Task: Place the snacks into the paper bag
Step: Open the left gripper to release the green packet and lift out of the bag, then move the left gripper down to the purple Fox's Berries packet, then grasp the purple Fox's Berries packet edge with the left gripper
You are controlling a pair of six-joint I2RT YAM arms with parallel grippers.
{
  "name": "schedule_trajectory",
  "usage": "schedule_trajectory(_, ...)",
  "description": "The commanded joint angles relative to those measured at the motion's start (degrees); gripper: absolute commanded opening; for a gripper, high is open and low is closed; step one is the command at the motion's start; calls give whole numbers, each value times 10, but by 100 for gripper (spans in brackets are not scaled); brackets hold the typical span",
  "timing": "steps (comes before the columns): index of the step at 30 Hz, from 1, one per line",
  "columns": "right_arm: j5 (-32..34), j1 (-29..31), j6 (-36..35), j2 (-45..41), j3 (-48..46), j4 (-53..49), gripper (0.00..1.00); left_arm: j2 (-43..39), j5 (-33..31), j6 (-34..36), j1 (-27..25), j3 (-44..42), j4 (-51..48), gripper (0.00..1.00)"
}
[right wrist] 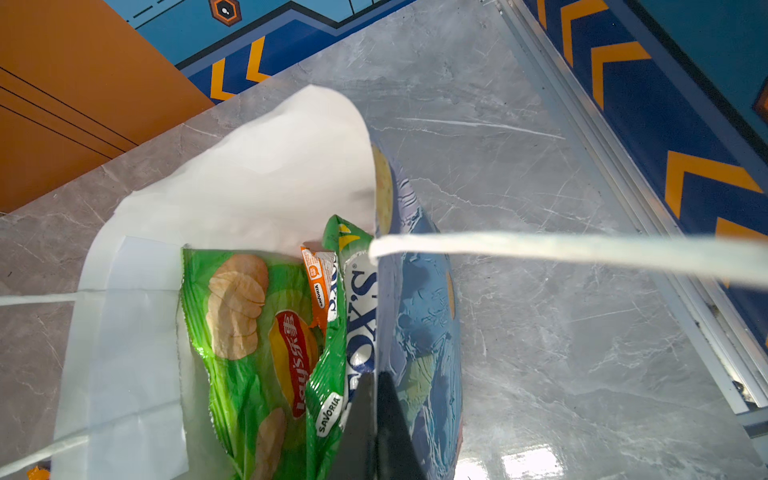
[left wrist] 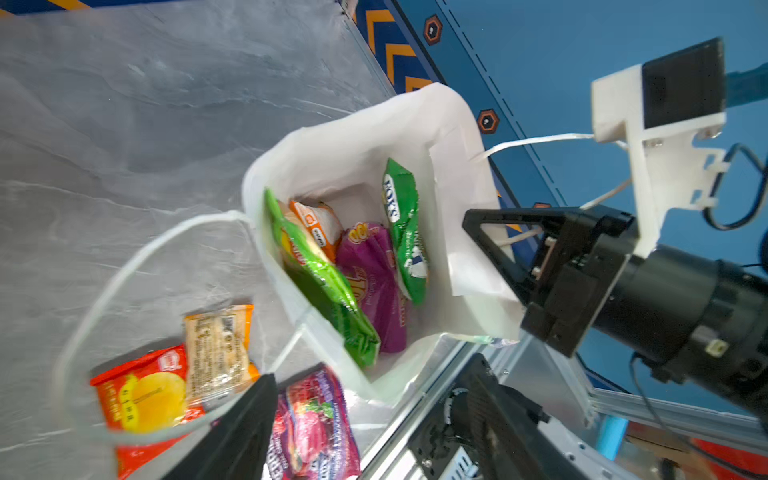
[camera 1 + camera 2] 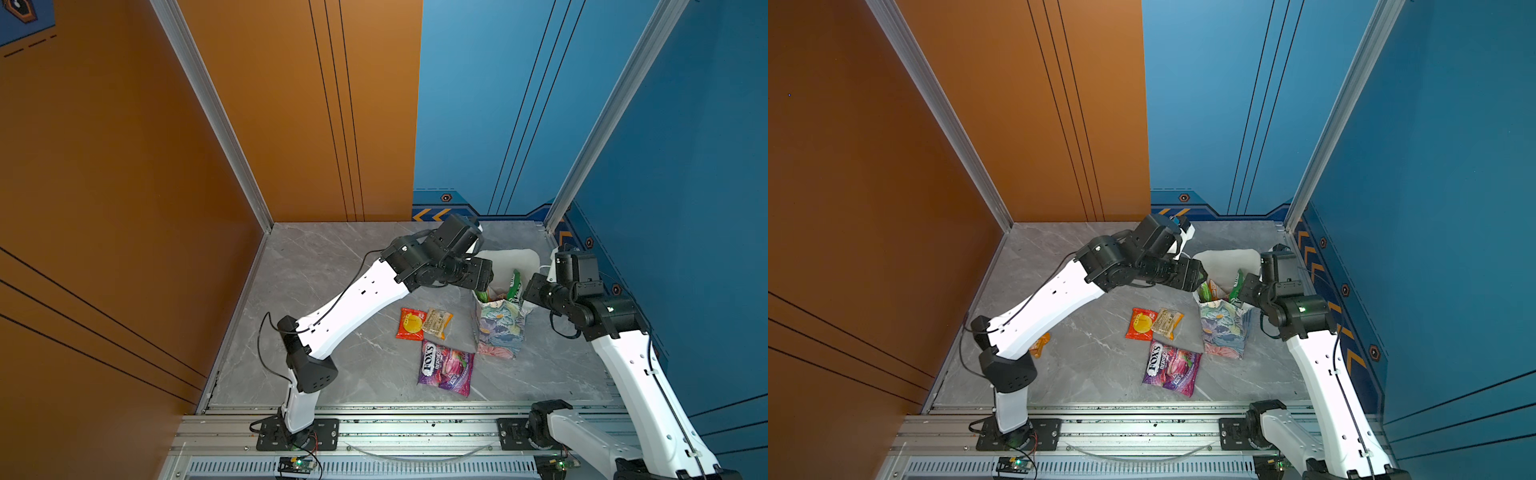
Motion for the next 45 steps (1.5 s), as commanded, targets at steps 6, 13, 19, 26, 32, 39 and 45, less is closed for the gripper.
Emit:
schedule_trajectory(6,-7,-3,-7,-13,-15,-4,0,-234,-142,39,-7,-269,88,77)
schedule_trajectory(13,-7,-3,-6,-12,-14,-3,0,-408,-151,5,34,-483,152,78)
schedule_trajectory(19,-9,-3,-7,-16,-15,-4,0,-462,-72,-60,106,-637,186,79)
schedule_trajectory(26,-13,-3,-11,-23,-30,-5,0,-440,-18,-122,143,-753,221,78)
schedule_trajectory(32,-15,-3,-12,-24,-34,-3,0,-379,46,-143,101,-781,291,78)
schedule_trajectory(39,-16,-3,-12,-33,-40,-4,0,-289,92,-152,21,-772,351,78)
schedule_trajectory(45,-20,-3,-11,-38,-44,-4,0,-223,104,-165,-11,-756,370,78)
